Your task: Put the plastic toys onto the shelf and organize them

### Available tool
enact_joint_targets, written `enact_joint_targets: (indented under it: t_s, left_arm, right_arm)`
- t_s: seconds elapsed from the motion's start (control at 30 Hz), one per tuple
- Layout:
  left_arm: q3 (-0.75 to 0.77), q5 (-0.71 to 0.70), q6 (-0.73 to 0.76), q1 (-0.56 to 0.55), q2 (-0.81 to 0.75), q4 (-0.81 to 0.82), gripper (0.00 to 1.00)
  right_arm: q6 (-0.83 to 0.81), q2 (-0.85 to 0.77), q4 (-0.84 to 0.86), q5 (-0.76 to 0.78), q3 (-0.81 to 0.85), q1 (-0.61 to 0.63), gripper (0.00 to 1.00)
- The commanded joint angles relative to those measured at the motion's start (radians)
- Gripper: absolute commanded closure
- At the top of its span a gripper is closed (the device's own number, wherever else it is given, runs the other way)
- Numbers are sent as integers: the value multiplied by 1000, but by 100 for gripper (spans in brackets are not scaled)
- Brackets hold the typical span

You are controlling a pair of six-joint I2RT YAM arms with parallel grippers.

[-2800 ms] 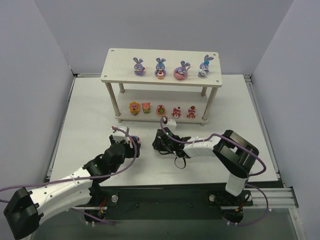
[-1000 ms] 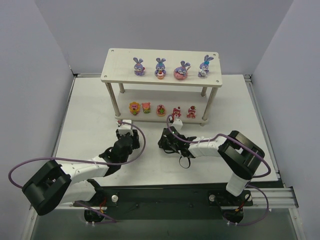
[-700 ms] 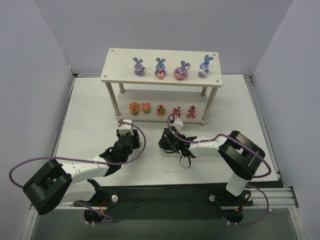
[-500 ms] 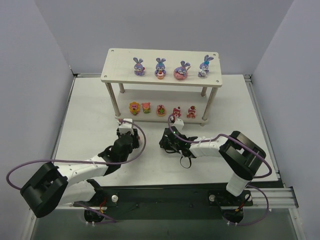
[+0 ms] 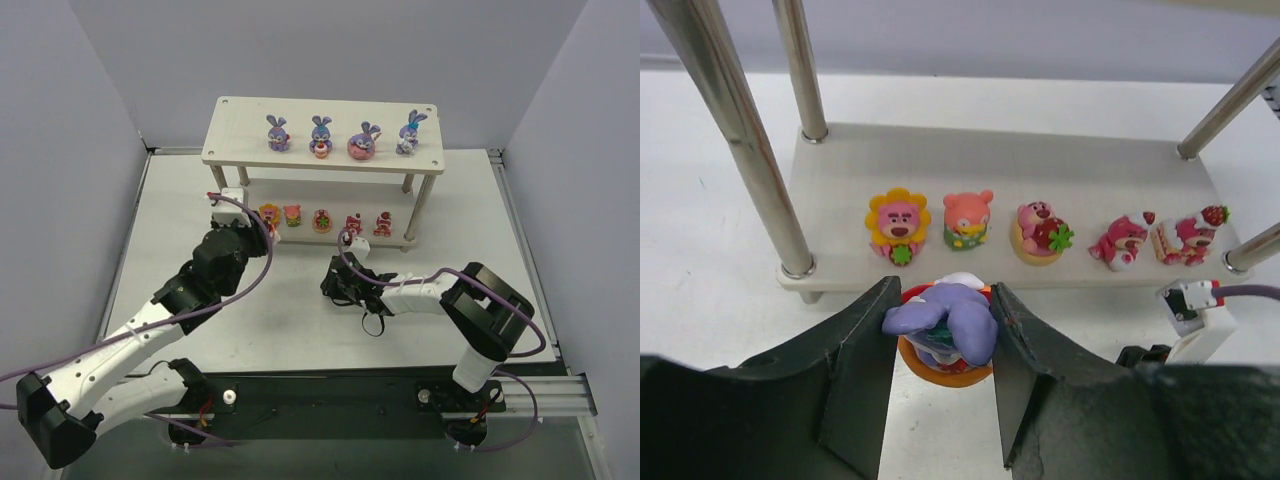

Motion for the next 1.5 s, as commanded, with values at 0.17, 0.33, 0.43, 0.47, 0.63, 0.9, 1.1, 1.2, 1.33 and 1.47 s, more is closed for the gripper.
enact_joint_targets:
  t_s: [0.17,0.33,0.43,0.47,0.63,0.9,1.1,1.2,1.33,1.47]
  left_arm:
    - [338,-38,122,19,-1,-190,100]
    - [484,-49,159,30,37,-214,100]
    - [536,-60,200,33,69,-199,100]
    - [568,-64,214,31,78,-191,100]
    - [651,-118,295,36,155,-153,100]
    - [783,-155,348,74,273,-153,100]
    - [860,-141,322,117,350,-222,100]
    - [895,-127,311,145,376,-253,100]
    - [952,-77,251,185,419,-309,100]
    - [1002,-20,219,223,453,-363,100]
  right_arm:
    - [-11,-19,-102,27,-39,-16,81]
    - [-10,-21,-96,23,-39,-17,82]
    - [-11,-24,-96,25,-45,-19,82]
    - [-11,-25,-96,25,-47,-20,82]
    - [-11,-27,-93,25,-55,-26,82]
    - [-10,-21,-84,14,-56,-32,82]
    - [-8,-12,-78,10,-55,-36,82]
    - [-8,-9,-78,4,-55,-37,82]
    - [-8,-5,-78,0,-53,-37,82]
    - [-10,-7,-78,2,-53,-39,82]
